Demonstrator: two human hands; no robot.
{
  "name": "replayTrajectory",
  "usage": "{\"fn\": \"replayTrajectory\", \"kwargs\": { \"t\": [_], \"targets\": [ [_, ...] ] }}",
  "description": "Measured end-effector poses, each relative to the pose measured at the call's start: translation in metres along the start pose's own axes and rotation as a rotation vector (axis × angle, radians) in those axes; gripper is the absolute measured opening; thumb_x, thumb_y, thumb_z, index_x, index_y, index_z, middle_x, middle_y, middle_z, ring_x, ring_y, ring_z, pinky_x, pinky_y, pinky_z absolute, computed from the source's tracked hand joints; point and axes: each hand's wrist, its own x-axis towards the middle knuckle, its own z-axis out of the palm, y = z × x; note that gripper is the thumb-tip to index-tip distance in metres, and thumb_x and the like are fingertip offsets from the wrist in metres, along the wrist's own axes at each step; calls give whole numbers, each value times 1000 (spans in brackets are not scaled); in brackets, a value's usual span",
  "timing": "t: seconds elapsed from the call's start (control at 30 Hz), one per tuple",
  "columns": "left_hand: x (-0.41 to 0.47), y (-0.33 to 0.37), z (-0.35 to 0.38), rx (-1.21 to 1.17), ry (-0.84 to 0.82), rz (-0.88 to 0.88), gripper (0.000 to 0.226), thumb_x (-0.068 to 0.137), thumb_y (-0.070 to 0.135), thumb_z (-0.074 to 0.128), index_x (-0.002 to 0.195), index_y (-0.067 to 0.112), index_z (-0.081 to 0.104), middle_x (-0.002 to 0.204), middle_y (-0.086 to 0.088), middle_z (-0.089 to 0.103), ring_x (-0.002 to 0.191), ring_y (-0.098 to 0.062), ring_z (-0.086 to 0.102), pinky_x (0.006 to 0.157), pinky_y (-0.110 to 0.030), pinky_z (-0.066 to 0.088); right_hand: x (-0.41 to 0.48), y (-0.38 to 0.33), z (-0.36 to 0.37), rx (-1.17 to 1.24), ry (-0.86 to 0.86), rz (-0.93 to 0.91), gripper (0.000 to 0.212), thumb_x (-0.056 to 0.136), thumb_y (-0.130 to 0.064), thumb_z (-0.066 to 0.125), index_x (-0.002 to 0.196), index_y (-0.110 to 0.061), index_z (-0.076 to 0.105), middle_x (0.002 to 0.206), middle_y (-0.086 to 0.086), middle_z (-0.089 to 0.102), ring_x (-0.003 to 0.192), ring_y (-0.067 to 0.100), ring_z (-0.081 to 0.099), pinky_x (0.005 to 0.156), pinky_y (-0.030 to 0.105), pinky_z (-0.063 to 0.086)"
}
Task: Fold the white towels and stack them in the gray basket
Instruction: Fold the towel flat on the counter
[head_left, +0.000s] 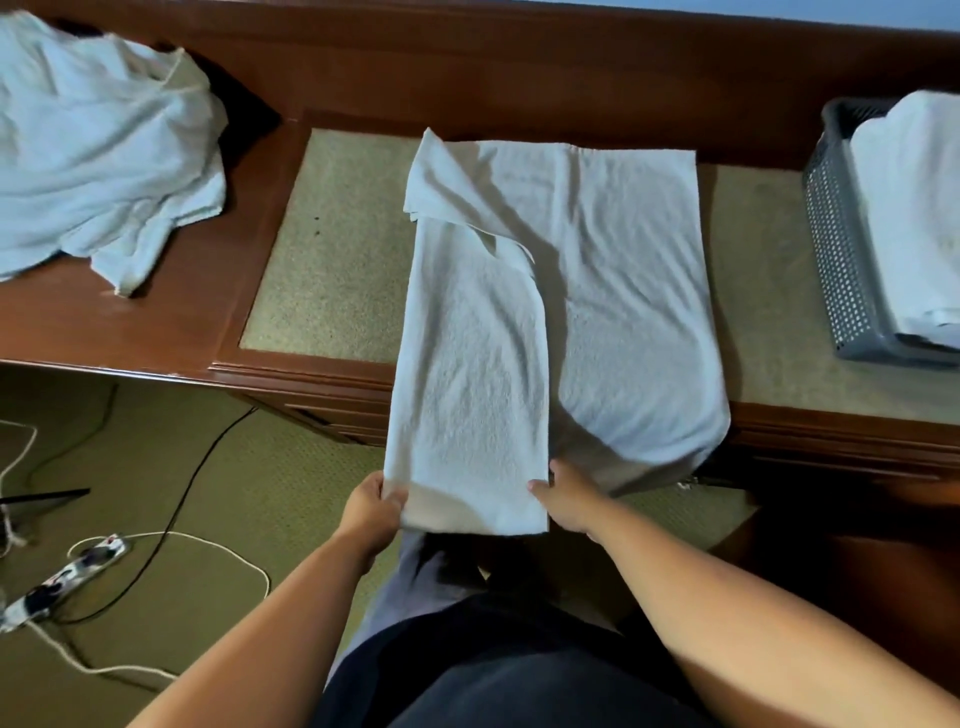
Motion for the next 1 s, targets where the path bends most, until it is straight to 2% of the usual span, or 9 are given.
{"fn": "replayTrajectory", "kwargs": {
  "t": [0.13,0.23,0.43,0.5,0.57,0.63,0.7,0.83,1.0],
  "targets": [
    [3,4,-2,20,77,-61,32,89,6,59,120,12,57,110,-7,66,87,-21,62,73,-36,54,3,-7,1,-166,167,14,31,96,-30,59,124,-16,52,111,-1,58,93,16,56,83,32,49],
    [7,24,-3,77,149,-24,47,87,11,61,133,16,51,127,-6,57,100,-24,61,90,-43,54,5,-15,-1,-229,333,-115,27,96,-31,58,120,-23,50,121,0,51,100,18,57,86,35,52],
    [18,73,-4,505,213,499,54,87,20,64,139,25,50,145,-1,44,132,-29,44,109,-49,35,32,-46,-22,-605,575,-515,44,86,-23,66,127,-12,57,129,10,53,119,33,51,93,48,50],
    [30,81,-6,642,134,632,52,90,22,63,140,26,50,153,-1,40,138,-31,38,112,-49,32,43,-63,-29,-694,519,-504,55,89,-30,63,139,-10,52,145,11,47,136,35,41,106,52,42],
    [41,89,-9,767,48,711,54,94,27,59,146,27,46,162,0,30,148,-30,28,117,-49,27,52,-77,-34,-763,404,-427,64,98,-39,49,155,-15,30,165,6,19,151,32,12,120,54,20],
    [56,100,-11,890,-41,715,61,100,36,50,157,32,27,169,3,5,155,-26,4,122,-48,15,65,-91,-42,-779,317,-344,68,102,-44,37,160,-23,7,167,-2,-9,153,27,-13,123,54,1],
    [74,112,-15,970,-82,675,68,103,45,40,161,37,5,167,9,-20,155,-23,-14,124,-47,6,77,-105,-50,-791,302,-294,71,102,-47,34,160,-27,-2,165,-5,-22,151,27,-22,121,55,-6],
    [110,141,-23,1017,-124,582,78,100,62,33,156,42,-18,157,16,-40,153,-27,-20,123,-47,0,106,-124,-65,-760,342,-229,76,100,-56,34,159,-30,-8,163,-7,-27,150,28,-24,118,58,-11],
    [155,179,-35,1036,-209,675,79,100,63,35,154,46,-20,153,21,-44,155,-33,-8,123,-47,2,140,-157,-86,-677,350,-195,78,98,-61,32,158,-32,-8,165,-10,-21,149,26,-28,118,58,-12]
  ]
}}
